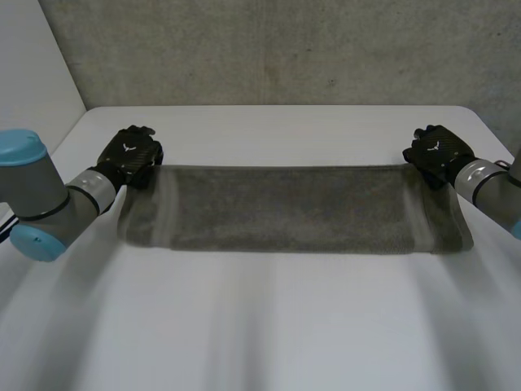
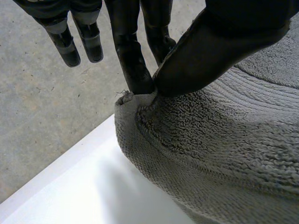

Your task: Fold the towel.

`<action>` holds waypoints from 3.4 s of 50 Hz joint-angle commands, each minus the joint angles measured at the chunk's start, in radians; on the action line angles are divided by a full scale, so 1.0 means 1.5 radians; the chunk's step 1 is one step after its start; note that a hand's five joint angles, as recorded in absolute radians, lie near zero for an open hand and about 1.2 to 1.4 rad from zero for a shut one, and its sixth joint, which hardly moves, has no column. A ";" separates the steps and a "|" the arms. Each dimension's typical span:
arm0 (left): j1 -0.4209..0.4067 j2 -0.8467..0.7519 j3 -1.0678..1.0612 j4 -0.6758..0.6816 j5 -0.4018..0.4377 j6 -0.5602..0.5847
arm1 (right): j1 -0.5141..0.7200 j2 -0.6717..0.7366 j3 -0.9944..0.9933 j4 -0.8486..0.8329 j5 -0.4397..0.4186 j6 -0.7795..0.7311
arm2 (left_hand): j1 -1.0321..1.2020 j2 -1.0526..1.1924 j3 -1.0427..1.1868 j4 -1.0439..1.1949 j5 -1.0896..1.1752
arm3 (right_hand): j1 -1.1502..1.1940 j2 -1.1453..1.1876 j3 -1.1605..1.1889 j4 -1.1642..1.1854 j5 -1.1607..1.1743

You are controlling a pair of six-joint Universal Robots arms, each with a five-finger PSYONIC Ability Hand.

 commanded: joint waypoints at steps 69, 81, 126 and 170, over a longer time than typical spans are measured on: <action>-0.069 0.354 -0.468 0.166 -0.143 -0.077 | -0.096 -0.205 0.438 -0.152 -0.032 0.211 | -0.689 -0.724 -0.035 -0.039 -0.739 | -0.577 -0.587 -0.029 -0.051 -0.599; -0.066 0.358 -0.488 0.195 -0.143 -0.076 | -0.101 -0.166 0.424 -0.146 -0.027 0.173 | -0.689 -0.724 -0.035 -0.039 -0.739 | -0.501 -0.511 -0.029 -0.051 -0.523; -0.046 0.374 -0.497 0.201 -0.150 -0.075 | 0.020 -0.277 0.206 -0.090 0.007 0.082 | -0.693 -0.727 -0.035 -0.039 -0.743 | 0.048 0.038 -0.029 -0.051 0.026; -0.058 0.367 -0.500 0.201 -0.149 -0.074 | 0.224 -0.315 0.399 -0.138 0.097 0.306 | -0.698 -0.733 -0.035 -0.039 -0.749 | -0.766 -0.776 -0.029 -0.051 -0.788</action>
